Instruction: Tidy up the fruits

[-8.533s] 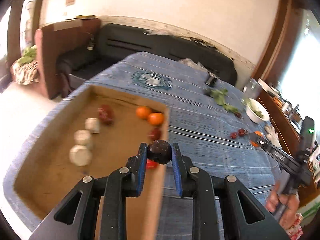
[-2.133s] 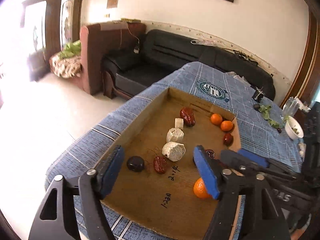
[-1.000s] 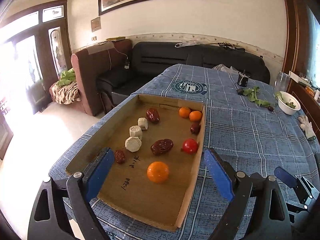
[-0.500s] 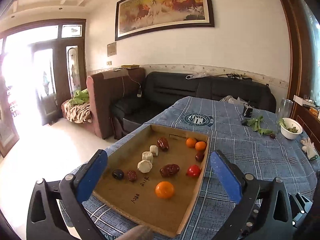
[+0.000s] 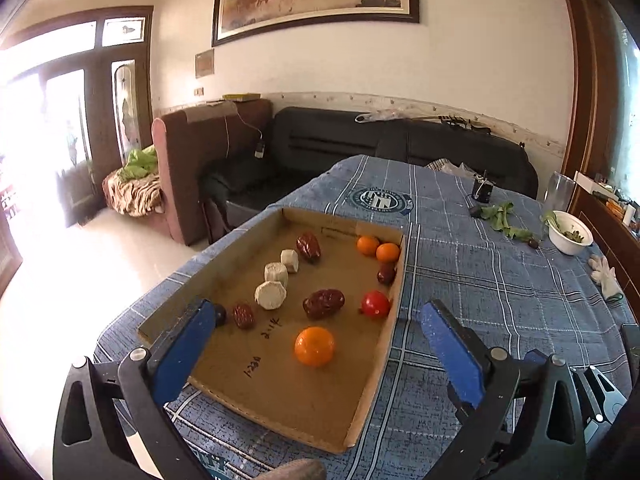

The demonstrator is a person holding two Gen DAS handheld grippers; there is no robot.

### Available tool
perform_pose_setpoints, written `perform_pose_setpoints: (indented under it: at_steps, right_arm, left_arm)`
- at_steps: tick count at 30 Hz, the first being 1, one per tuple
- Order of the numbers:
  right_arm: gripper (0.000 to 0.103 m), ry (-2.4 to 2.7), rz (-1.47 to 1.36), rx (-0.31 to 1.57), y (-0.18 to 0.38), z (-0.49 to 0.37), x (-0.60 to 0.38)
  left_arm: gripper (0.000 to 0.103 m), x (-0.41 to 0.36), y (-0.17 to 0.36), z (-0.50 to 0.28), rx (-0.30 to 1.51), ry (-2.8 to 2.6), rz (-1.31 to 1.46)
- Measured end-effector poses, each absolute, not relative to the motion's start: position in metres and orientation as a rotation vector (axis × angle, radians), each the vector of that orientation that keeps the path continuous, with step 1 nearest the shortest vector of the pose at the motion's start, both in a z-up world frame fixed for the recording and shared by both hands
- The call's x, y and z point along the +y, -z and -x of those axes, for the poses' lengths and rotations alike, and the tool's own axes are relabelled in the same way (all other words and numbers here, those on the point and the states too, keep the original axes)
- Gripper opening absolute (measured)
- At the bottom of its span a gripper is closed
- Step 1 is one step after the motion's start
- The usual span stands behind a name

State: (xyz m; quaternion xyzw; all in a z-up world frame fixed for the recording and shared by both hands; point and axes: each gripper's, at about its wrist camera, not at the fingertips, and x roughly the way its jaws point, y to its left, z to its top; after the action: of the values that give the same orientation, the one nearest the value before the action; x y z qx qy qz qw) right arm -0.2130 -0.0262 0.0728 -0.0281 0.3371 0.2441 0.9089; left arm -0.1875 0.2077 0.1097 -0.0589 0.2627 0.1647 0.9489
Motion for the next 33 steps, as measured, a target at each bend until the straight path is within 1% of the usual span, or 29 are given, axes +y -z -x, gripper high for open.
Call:
perform_pose_setpoints:
  at_steps: [33]
  right_arm:
    - [0.09,-0.511,0.139,0.731,-0.059,0.213,0.002]
  left_arm:
    - [0.103,0.228,-0.087,0.178,0.614,-0.323,0.176]
